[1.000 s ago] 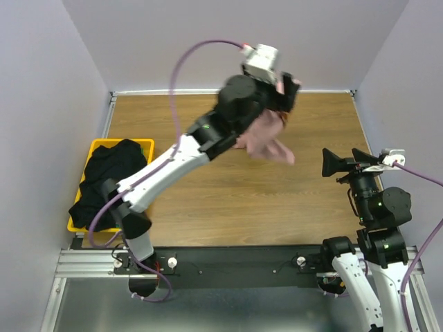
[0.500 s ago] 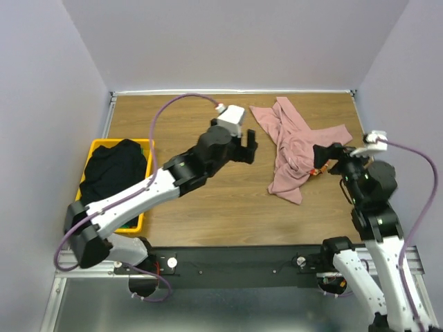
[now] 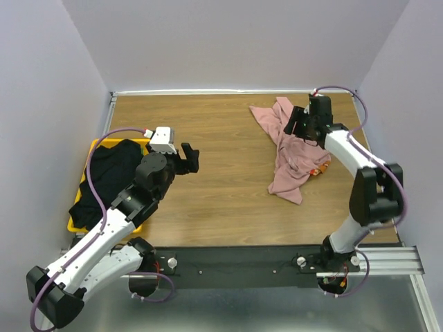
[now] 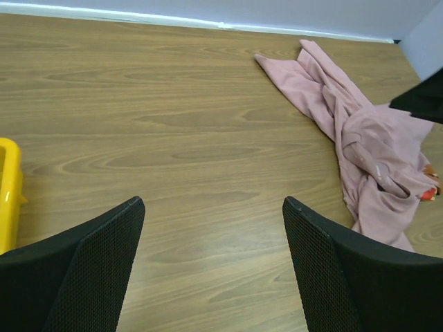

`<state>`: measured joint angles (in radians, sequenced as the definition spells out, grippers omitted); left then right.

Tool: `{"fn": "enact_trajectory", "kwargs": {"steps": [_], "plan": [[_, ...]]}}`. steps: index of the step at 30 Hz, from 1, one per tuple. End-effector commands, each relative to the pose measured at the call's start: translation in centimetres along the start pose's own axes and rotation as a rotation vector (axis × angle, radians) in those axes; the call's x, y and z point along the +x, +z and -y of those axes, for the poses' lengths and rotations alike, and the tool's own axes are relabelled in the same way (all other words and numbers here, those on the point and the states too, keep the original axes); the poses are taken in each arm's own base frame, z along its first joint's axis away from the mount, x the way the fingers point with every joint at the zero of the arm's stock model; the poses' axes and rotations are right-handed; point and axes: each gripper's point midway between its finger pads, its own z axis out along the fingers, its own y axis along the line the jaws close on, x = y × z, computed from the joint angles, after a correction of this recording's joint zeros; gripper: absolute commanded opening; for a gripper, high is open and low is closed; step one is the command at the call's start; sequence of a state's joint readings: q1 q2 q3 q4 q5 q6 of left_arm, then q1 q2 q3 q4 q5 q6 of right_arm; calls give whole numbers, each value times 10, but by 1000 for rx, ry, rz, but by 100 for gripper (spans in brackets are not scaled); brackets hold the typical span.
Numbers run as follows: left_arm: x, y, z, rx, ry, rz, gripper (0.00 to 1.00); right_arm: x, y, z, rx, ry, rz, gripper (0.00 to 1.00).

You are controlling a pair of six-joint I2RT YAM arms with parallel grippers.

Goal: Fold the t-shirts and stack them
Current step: Flatten the tshirt out

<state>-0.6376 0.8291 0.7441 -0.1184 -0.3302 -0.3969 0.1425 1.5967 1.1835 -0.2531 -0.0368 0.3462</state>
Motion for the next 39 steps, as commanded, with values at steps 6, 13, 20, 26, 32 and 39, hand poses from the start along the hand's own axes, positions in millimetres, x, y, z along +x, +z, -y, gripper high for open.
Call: {"fn": "enact_trajectory", "kwargs": {"steps": [6,13,20,26,32,39], "plan": [[4,-6,-25,-69,41,65,88,-17,90,-9,-26,37,-28,64],[9,0,-26,-67,55,36,88,-6,129,-5,-17,13,-65,63],[9,-1,-27,-68,53,38,88,7,143,-4,-43,-35,-101,31],[9,-2,-27,-63,49,40,88,1,111,-24,-119,-174,-78,1],[7,-2,-29,-71,46,44,88,51,33,-110,-353,-350,-116,1],[8,-2,-29,-76,16,46,88,208,-85,-177,-658,-472,-419,13]]}}
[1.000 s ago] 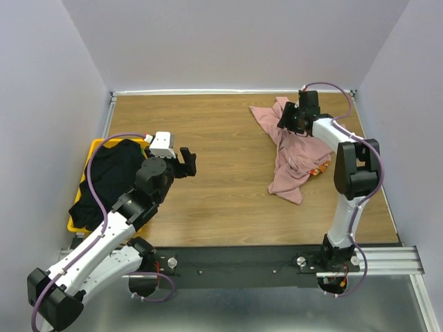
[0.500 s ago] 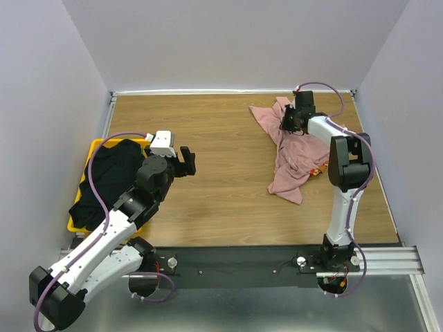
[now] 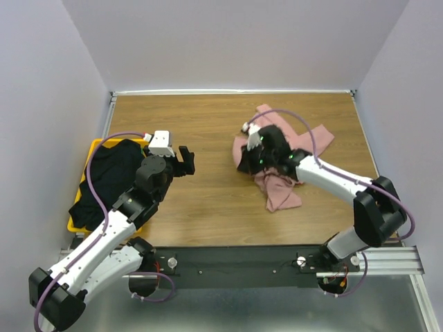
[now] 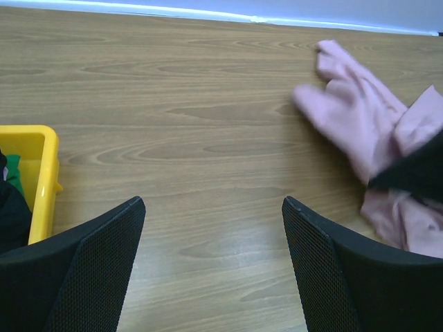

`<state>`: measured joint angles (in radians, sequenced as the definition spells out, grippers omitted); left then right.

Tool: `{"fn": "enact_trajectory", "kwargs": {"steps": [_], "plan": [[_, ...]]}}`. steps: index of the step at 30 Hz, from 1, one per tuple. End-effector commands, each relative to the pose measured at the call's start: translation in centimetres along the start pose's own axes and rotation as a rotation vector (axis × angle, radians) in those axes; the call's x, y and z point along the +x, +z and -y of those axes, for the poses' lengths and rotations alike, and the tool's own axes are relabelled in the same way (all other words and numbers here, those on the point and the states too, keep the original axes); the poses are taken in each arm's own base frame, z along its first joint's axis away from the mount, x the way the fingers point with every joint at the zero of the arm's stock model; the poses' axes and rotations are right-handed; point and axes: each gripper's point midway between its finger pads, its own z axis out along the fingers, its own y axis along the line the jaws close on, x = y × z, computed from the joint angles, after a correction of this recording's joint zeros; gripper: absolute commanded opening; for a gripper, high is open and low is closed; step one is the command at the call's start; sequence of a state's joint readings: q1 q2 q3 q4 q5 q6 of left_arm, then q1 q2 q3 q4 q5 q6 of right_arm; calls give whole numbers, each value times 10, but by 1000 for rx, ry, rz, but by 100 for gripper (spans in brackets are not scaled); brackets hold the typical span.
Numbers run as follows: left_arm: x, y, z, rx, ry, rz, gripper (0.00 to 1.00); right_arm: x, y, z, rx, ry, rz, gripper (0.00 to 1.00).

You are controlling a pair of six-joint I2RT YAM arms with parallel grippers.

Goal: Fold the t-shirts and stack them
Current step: Flatten the tshirt out

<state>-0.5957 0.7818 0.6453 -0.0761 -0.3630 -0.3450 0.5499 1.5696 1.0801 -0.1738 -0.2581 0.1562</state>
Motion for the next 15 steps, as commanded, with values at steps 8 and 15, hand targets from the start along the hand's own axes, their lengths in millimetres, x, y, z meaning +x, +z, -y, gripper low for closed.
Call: {"fn": "enact_trajectory", "kwargs": {"steps": [8,15], "plan": [[18,7,17,53,-116,-76,87,95,-57,-84,-68,-20,-209,51],[63,26,20,17,-105,-266,80,40,-92,54,451,180,36,68]]}}
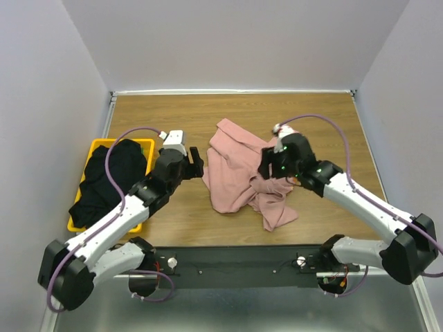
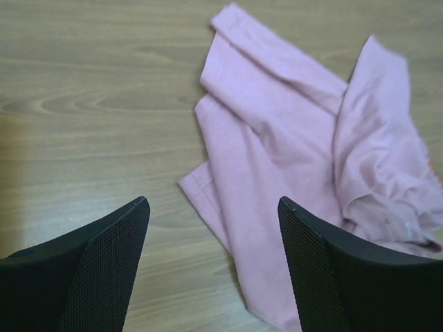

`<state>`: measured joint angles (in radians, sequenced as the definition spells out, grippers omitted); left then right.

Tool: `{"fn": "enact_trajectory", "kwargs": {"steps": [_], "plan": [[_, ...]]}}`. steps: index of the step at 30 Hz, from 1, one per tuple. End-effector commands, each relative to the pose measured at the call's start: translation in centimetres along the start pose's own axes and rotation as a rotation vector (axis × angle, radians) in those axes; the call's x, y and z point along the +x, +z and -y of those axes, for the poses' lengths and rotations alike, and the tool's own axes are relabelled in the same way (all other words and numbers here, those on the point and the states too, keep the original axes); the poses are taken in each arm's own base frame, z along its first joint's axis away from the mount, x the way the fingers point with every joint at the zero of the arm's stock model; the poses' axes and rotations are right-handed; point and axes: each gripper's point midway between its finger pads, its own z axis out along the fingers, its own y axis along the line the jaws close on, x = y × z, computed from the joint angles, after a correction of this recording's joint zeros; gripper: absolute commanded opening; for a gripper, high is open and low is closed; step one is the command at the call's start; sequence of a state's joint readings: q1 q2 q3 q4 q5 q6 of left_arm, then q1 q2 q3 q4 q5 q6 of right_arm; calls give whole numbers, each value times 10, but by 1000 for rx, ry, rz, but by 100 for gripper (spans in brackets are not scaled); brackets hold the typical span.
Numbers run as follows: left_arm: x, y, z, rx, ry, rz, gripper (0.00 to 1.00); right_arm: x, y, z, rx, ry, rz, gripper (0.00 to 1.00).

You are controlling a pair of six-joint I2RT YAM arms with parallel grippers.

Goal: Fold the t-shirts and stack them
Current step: Flatten the tshirt out

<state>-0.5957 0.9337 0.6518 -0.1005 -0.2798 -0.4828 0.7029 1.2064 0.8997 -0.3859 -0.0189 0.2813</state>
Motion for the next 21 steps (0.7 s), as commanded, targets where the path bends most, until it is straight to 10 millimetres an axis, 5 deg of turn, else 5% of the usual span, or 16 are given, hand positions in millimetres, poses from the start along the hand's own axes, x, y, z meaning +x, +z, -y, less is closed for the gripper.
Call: {"fn": "enact_trajectory", "kwargs": {"steps": [1,4,11,21], "plan": [[25,17,0,-34,-11,-126,80,-7,-1,95,350,184,39,68],[43,31,-9,-98,7,-190,75,-10,7,110,374,202,27,68],[84,69,-28,-220,75,-335,69,-1,30,105,306,246,22,68],[103,106,-29,-253,135,-434,60,10,27,106,297,233,27,68]]}}
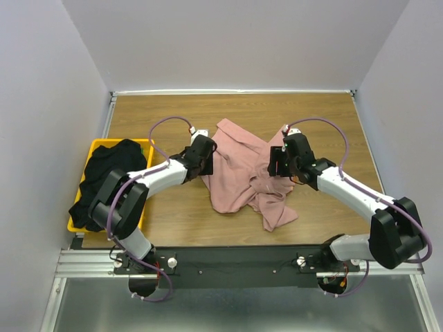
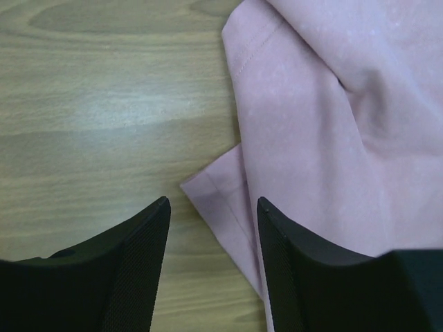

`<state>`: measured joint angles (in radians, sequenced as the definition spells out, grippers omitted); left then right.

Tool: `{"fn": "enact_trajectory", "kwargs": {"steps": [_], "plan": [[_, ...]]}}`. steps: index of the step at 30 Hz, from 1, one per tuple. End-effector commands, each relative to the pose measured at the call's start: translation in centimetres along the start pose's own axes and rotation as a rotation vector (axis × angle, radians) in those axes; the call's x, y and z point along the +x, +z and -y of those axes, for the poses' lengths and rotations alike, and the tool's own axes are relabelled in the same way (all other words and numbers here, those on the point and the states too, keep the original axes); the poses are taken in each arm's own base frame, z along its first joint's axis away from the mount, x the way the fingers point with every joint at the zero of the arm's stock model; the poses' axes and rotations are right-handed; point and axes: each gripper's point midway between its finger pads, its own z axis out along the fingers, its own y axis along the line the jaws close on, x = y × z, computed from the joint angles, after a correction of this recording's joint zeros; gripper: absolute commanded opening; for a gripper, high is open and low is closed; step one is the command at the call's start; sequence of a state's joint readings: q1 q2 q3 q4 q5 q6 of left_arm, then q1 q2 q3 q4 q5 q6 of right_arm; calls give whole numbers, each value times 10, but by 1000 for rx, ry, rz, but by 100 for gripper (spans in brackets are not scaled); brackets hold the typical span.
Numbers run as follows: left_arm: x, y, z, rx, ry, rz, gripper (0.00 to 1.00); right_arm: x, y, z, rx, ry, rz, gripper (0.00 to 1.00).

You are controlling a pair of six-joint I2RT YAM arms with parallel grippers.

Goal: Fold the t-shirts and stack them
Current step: Flatten the tshirt out

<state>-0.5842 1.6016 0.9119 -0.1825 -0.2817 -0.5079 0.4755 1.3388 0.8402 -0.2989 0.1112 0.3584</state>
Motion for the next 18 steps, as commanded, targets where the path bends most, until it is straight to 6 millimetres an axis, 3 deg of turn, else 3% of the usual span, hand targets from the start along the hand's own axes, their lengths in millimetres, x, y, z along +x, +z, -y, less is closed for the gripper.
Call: {"fn": "enact_trajectory", "kwargs": {"steps": [1,9,14,18], "plan": [[-2,11,-5,-45,26,-21,58,-4,-5,-1,-24,10,43,68],[3,17,-14,-98,39,-43,44,2,-7,1,-32,6,48,69],[7,24,-11,-88,43,-60,44,4,-6,1,-31,4,46,68],[7,29,-7,-79,50,-66,50,5,-6,2,-30,4,47,69]]}}
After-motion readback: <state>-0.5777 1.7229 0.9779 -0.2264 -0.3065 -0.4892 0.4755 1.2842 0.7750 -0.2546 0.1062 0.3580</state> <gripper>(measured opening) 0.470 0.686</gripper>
